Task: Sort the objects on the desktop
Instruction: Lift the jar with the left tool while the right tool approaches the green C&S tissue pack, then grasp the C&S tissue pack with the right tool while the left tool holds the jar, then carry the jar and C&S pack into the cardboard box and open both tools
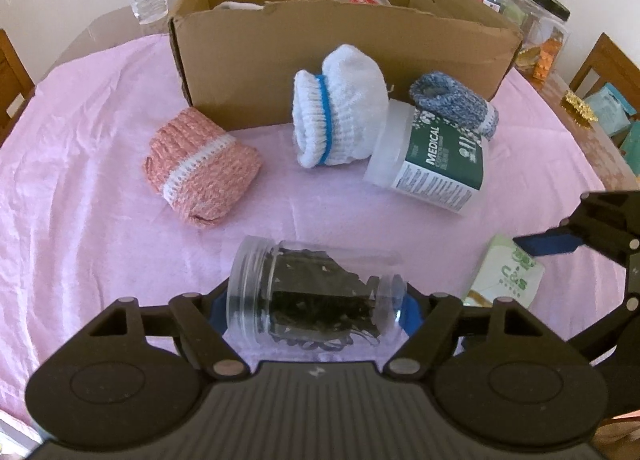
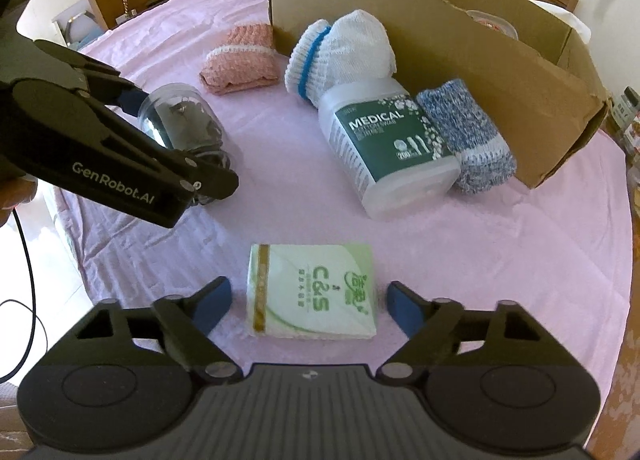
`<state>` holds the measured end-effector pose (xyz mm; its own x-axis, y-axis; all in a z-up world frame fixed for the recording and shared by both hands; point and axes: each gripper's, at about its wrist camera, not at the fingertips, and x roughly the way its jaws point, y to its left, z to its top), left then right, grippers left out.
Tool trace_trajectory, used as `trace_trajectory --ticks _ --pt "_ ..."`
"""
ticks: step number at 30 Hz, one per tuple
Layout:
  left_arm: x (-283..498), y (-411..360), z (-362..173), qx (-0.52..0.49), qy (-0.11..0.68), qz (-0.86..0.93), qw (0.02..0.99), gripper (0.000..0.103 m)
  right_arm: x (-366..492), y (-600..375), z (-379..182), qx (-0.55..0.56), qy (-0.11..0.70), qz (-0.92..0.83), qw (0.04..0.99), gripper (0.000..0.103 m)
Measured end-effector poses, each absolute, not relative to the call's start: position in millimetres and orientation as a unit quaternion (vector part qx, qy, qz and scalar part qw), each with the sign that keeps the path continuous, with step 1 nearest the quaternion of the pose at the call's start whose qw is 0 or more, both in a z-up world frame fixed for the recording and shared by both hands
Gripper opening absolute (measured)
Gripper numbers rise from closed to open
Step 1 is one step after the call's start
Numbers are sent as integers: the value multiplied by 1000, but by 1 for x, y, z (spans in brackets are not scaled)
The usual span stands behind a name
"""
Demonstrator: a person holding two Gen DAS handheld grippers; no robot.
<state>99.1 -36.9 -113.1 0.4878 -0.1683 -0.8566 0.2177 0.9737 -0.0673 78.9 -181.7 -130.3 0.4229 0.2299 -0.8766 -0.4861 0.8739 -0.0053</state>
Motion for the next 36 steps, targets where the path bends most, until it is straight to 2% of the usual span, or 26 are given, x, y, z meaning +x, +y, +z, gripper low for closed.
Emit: trace_trajectory --ticks 2,4,22,36 --pt "100 -34 -111 21 493 -118 861 77 79 -180 -128 -132 494 213 832 73" --pt "102 -31 -109 20 493 -124 861 77 78 -181 -124 -135 495 212 832 69" --pt "121 -26 -46 59 451 -228 861 77 88 -197 -62 -130 475 195 848 69" --pt "179 -43 6 57 402 -214 888 77 137 -218 -8 -154 426 217 865 69"
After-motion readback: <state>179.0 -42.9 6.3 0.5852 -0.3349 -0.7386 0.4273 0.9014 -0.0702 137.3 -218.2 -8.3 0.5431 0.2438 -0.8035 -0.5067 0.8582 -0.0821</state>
